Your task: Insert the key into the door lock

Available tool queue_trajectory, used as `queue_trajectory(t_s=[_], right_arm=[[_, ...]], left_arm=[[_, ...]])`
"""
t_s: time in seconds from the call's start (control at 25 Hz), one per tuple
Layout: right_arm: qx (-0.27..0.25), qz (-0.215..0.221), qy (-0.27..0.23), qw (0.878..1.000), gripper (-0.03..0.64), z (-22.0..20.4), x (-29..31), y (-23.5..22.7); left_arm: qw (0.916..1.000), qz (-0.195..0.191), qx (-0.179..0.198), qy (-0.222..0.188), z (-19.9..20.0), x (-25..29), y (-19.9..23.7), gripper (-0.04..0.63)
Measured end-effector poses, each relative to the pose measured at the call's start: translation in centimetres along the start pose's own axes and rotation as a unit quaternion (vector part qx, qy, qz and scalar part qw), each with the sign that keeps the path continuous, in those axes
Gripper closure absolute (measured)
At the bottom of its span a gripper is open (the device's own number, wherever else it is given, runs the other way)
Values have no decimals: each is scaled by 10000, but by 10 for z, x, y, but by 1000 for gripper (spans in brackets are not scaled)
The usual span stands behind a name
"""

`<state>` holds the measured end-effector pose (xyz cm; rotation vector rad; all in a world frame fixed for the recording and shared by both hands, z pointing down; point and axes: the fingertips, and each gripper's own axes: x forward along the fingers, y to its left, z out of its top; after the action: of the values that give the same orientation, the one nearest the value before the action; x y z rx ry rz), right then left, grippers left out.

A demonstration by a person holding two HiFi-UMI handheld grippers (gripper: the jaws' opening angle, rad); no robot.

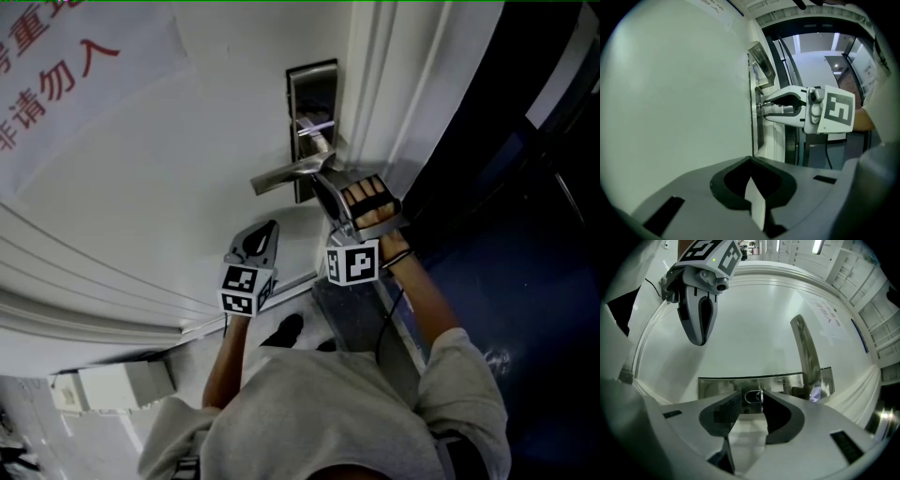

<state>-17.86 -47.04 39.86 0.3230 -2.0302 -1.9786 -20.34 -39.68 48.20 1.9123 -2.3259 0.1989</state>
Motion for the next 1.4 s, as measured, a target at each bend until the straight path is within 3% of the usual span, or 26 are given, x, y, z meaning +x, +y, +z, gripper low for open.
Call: queue_trajectory(t_s=[0.4,0.68,0.88,1.0,1.2,1.32,1.4], right_arm=[[53,-289,19,9996,482,-2,-30,-7],[181,-318,212,9991,569,-14,-49,1],[572,-194,336,9976,592,-22,-57,7],[1092,-139,447,9929,592,-31,-63,9],[2362,-49,733,9689,594,-59,-78,13],[3140,-172,997,9440,594,-82,-97,12],[3697,-283,1184,9212,594,-99,-110,11]], left_arm=[[10000,-58,45,-30,3,3,-9,578],[9998,-200,64,-17,1,8,-27,578],[9995,-289,111,-30,3,12,-34,578],[9991,-398,158,-38,6,19,-40,578],[9971,-722,228,-39,10,38,-60,578],[9940,-1060,284,-43,14,54,-81,578],[9915,-1264,304,-53,18,63,-95,578]])
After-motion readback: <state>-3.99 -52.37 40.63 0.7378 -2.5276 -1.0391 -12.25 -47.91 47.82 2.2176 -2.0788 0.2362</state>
